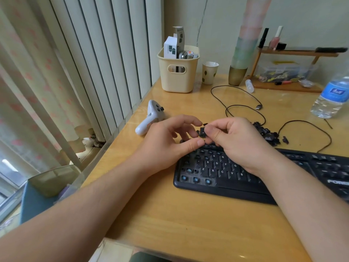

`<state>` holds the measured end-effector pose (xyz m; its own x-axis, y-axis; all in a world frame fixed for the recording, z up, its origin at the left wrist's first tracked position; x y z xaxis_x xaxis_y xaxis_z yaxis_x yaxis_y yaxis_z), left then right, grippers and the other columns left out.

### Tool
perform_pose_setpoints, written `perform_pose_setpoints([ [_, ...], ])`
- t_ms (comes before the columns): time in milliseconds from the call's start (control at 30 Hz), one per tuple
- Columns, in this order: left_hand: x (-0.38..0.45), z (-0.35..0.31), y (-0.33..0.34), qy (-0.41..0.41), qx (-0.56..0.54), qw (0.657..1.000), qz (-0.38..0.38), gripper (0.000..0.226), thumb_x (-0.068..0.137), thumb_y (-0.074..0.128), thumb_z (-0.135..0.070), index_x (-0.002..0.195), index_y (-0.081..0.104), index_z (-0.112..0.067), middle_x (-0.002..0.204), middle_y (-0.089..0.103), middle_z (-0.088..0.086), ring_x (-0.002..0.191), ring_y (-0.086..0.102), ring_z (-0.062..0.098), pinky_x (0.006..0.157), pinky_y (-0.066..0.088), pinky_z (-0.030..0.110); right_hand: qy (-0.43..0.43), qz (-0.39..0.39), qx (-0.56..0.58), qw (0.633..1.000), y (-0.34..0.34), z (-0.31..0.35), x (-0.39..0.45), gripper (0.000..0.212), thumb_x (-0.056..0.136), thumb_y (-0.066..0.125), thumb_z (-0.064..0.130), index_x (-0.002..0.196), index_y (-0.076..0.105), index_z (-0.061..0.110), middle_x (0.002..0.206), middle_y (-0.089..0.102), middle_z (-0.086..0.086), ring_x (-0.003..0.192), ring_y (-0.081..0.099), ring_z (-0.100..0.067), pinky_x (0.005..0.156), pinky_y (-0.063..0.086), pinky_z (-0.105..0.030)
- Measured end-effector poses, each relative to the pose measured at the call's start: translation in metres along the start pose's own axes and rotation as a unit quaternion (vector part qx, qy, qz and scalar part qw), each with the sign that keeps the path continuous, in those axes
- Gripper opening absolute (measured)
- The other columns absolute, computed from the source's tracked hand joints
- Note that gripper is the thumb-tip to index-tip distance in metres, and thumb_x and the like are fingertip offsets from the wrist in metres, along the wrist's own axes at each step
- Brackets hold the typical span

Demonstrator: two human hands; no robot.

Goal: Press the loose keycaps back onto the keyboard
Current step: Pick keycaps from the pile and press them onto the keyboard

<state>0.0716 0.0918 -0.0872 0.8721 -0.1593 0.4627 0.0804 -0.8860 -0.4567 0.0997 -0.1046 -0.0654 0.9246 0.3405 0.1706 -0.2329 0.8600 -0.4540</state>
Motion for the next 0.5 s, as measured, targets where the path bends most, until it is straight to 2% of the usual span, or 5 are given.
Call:
perform_pose_setpoints([
  [133,-0.0020,0.0007,0.0003,0.011,0.002,1.000,-0.001,0.023,0.088,0.082,-0.037,0.108,0.074,-0.028,0.090,0.075,-0.010,0.086,0.069,0.020,0.082,0.049,0.029,0.001,0.020,-0.033,0.999,0.0033,0.0030,-0.0014,0.024,0.100,0.064,0.035,0.081,0.077,0.034,0.078,0.075,0.007,0.083,0.071,-0.012,0.089,0.056,-0.038],
  [233,-0.0022,0.0027,0.0006,-0.004,-0.012,1.000,-0.001,0.019,0.089,0.082,-0.035,0.106,0.075,-0.030,0.089,0.075,-0.011,0.087,0.069,0.020,0.083,0.051,0.034,-0.009,0.030,-0.044,0.999,0.0040,0.0052,-0.0022,0.032,0.104,0.058,0.038,0.078,0.076,0.032,0.076,0.073,0.007,0.086,0.066,-0.037,0.088,0.055,-0.056],
  [300,-0.0019,0.0030,0.0003,-0.006,-0.018,1.000,-0.004,0.018,0.089,0.081,-0.034,0.105,0.075,-0.031,0.089,0.075,-0.012,0.088,0.069,0.020,0.083,0.052,0.037,-0.014,0.035,-0.051,0.998,0.0027,0.0052,-0.0027,0.033,0.105,0.056,0.035,0.081,0.077,0.027,0.077,0.073,0.003,0.087,0.062,-0.039,0.088,0.052,-0.058],
  [433,-0.0012,0.0032,-0.0002,-0.011,-0.031,0.999,-0.003,0.016,0.090,0.081,-0.030,0.105,0.075,-0.029,0.090,0.075,-0.011,0.085,0.067,0.017,0.082,0.053,0.041,-0.010,0.027,-0.026,0.999,0.0006,0.0074,-0.0047,0.025,0.105,0.057,0.018,0.099,0.074,0.035,0.084,0.076,0.013,0.080,0.067,0.002,0.080,0.049,-0.022],
  [500,-0.0010,0.0044,-0.0003,-0.013,-0.028,1.000,-0.003,0.018,0.090,0.081,-0.029,0.107,0.076,-0.027,0.090,0.076,-0.010,0.085,0.067,0.018,0.082,0.053,0.044,-0.015,0.025,-0.012,1.000,0.0006,0.0066,-0.0045,0.027,0.104,0.059,0.012,0.107,0.073,0.035,0.087,0.077,0.014,0.086,0.070,0.004,0.082,0.048,-0.018],
])
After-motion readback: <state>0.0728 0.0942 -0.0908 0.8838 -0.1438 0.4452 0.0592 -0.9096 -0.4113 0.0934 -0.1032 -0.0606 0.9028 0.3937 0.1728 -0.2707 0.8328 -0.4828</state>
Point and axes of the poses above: each hand's wrist, its own x-axis towards the middle knuckle, its own y-axis out of the palm, z = x × y, the point moved 2 cm from there along x, towards the middle knuckle
